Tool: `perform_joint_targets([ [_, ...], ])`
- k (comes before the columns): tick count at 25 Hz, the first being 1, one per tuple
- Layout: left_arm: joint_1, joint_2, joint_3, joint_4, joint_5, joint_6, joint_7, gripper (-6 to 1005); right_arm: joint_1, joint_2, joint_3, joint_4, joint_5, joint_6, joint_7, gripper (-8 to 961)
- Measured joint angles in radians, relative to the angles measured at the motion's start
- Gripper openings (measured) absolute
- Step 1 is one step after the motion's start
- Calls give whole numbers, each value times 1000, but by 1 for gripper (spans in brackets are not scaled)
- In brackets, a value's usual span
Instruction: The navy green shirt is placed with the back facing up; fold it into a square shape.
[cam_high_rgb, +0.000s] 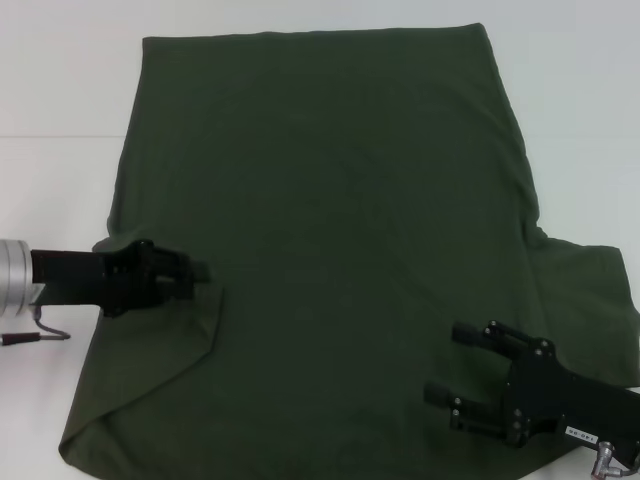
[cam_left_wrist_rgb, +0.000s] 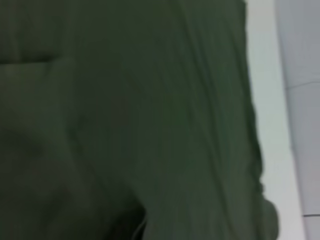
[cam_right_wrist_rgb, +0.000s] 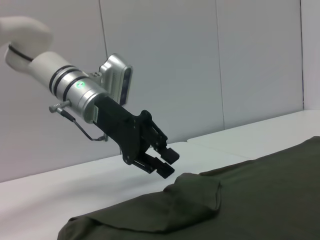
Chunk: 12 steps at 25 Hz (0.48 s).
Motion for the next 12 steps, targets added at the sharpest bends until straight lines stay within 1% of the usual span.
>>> perform_joint_targets([
  [4, 46, 2, -2, -4, -99, 15, 107, 229, -1, 0, 0, 0, 0, -2, 0, 851],
  [7, 86, 6, -2, 23, -157, 40, 214, 297, -4, 0, 0, -2, 0, -3, 0, 851],
  [11, 137, 2, -1, 76, -221, 103, 432, 426, -6, 0, 2, -4, 2, -6, 0, 851],
  [12, 145, 0, 3, 82, -235, 136, 515, 458, -6, 0, 4, -4, 3, -6, 0, 851],
])
